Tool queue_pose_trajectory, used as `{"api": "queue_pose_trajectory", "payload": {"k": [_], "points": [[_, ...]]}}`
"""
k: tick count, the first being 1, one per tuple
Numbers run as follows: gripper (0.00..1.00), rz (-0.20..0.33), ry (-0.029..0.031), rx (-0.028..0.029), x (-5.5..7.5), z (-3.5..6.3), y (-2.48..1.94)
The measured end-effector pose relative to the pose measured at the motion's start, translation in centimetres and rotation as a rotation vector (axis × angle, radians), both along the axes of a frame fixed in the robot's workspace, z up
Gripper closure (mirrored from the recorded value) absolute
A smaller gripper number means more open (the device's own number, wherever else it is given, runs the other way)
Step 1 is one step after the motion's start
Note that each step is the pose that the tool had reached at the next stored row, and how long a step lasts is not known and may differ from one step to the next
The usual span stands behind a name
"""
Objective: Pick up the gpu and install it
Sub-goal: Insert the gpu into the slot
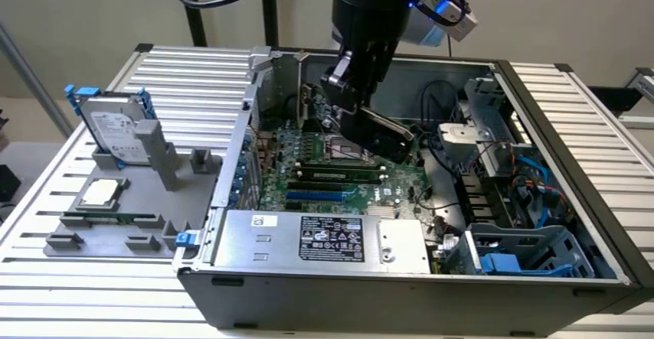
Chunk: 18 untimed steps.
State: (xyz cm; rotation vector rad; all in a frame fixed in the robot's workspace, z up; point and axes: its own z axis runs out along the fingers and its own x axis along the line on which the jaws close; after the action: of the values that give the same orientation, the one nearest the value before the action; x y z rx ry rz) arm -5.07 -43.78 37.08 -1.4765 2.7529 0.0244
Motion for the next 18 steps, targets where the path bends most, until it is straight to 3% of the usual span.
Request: {"api": "queue_pose_trajectory", "payload": {"k": [18], "points": [[1.00,0.330,-0.0113,0.0000,0.0,-1.32,0.00]]}}
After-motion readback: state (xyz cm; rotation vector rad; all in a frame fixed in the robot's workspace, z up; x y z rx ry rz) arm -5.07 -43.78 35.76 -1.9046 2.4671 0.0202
